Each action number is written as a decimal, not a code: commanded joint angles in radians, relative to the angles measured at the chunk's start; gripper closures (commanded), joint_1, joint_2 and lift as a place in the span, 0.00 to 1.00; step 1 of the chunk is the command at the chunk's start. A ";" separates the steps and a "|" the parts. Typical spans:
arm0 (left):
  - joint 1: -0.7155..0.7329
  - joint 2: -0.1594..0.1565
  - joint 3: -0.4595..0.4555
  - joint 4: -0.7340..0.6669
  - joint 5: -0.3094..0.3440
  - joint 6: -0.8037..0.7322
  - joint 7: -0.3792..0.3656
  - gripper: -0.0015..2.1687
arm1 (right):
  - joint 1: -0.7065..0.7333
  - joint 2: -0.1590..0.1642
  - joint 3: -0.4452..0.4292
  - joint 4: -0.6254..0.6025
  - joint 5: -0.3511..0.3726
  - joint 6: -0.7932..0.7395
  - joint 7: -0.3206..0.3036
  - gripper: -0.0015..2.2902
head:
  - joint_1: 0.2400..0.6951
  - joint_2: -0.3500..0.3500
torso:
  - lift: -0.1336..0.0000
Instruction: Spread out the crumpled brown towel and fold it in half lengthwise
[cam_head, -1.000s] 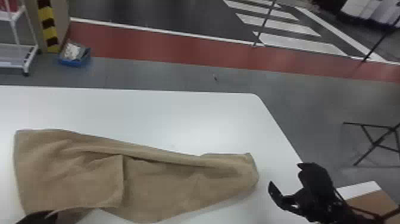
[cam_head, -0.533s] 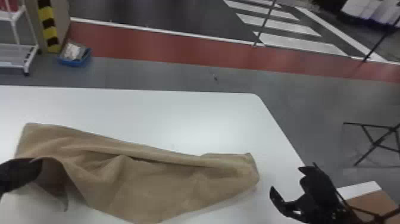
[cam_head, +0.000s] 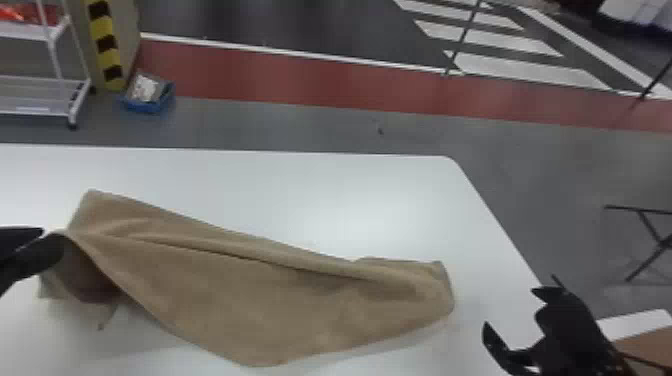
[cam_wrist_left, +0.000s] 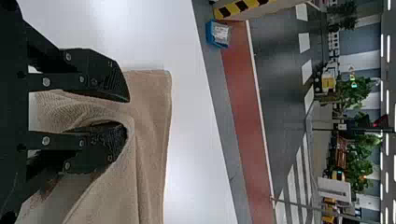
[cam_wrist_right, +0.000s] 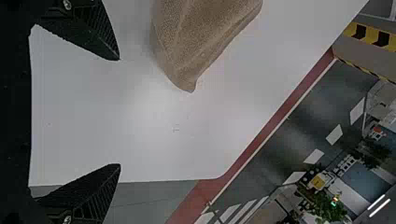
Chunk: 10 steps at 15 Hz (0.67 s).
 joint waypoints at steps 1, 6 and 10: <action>0.023 0.000 0.020 -0.006 0.001 0.000 0.001 0.03 | -0.013 -0.006 0.035 0.005 0.036 0.001 0.000 0.03 | 1.00 0.13 | 0.07; 0.069 -0.002 0.016 -0.033 0.001 -0.003 0.007 0.03 | -0.024 -0.031 0.207 0.019 0.214 0.010 0.006 0.05 | 1.00 0.23 | 0.07; 0.086 0.001 0.027 -0.046 0.002 -0.003 0.007 0.03 | -0.035 -0.044 0.288 0.048 0.310 0.031 0.074 0.06 | 1.00 0.32 | 0.07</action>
